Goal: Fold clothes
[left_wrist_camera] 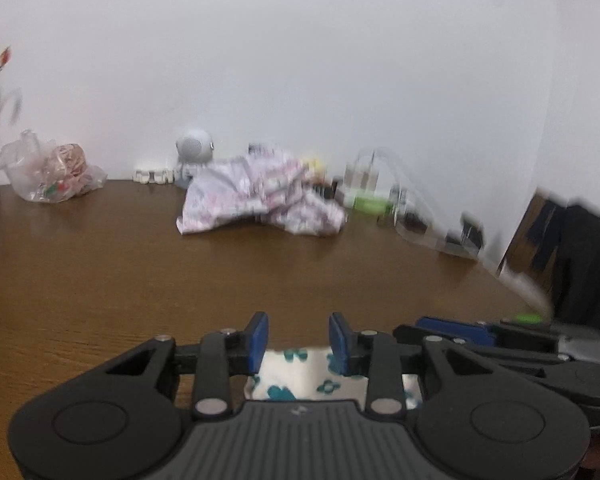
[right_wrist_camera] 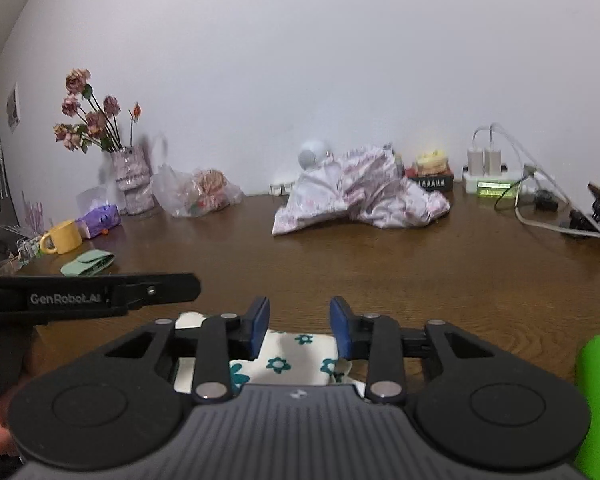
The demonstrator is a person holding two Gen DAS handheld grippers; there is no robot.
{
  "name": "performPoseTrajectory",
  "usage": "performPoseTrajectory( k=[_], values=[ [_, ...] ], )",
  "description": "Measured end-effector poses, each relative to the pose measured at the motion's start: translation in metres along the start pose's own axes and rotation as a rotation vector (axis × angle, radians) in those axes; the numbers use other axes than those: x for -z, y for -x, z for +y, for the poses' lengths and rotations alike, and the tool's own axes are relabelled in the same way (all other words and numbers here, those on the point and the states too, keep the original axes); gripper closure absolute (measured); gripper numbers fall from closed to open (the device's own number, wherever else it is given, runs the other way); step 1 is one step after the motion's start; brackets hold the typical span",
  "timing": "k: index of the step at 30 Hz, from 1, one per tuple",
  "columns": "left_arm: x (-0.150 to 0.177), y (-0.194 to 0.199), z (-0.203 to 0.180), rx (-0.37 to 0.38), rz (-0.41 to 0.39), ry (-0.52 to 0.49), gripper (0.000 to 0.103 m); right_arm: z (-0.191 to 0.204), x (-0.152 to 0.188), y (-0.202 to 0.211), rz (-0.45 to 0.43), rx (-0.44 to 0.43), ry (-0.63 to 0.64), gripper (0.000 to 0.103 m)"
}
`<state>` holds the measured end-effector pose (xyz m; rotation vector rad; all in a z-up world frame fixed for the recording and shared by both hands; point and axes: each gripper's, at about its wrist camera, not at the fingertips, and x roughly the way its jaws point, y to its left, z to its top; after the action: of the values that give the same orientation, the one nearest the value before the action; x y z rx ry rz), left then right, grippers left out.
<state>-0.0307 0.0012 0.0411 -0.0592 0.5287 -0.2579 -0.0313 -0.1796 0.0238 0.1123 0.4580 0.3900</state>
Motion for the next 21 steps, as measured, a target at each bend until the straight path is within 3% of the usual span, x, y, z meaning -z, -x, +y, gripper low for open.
performPoseTrajectory(
  k=[2, 5, 7, 8, 9, 12, 16, 18, 21],
  values=[
    [0.009, -0.017, -0.003, -0.012, 0.068, -0.006, 0.078, 0.001, 0.009, -0.012, 0.054, 0.021, 0.017, 0.085],
    [0.020, -0.013, -0.001, -0.006, 0.031, 0.009, 0.077, -0.005, 0.021, -0.014, 0.078, 0.036, -0.013, 0.084],
    [0.019, -0.002, 0.005, 0.015, 0.008, 0.050, 0.074, -0.012, 0.020, -0.001, 0.057, 0.051, -0.047, 0.078],
    [0.020, 0.007, 0.010, 0.031, 0.001, 0.068, 0.068, -0.016, 0.019, 0.008, 0.046, 0.043, -0.069, 0.071],
    [0.021, 0.015, 0.013, 0.047, -0.007, 0.076, 0.062, -0.023, 0.017, 0.019, 0.043, 0.003, -0.117, 0.058],
    [0.027, 0.027, 0.021, 0.075, -0.004, 0.102, 0.057, -0.039, 0.018, 0.033, 0.048, -0.082, -0.225, 0.046],
    [0.037, 0.026, 0.019, 0.075, 0.008, 0.112, 0.060, -0.051, 0.033, 0.012, 0.142, -0.132, -0.333, 0.048],
    [0.037, 0.026, 0.021, 0.084, 0.016, 0.121, 0.062, -0.051, 0.034, 0.008, 0.153, -0.183, -0.360, 0.070],
    [0.038, 0.023, 0.029, 0.115, 0.026, 0.161, 0.062, -0.050, 0.030, 0.007, 0.155, -0.201, -0.349, 0.073]
  ],
)
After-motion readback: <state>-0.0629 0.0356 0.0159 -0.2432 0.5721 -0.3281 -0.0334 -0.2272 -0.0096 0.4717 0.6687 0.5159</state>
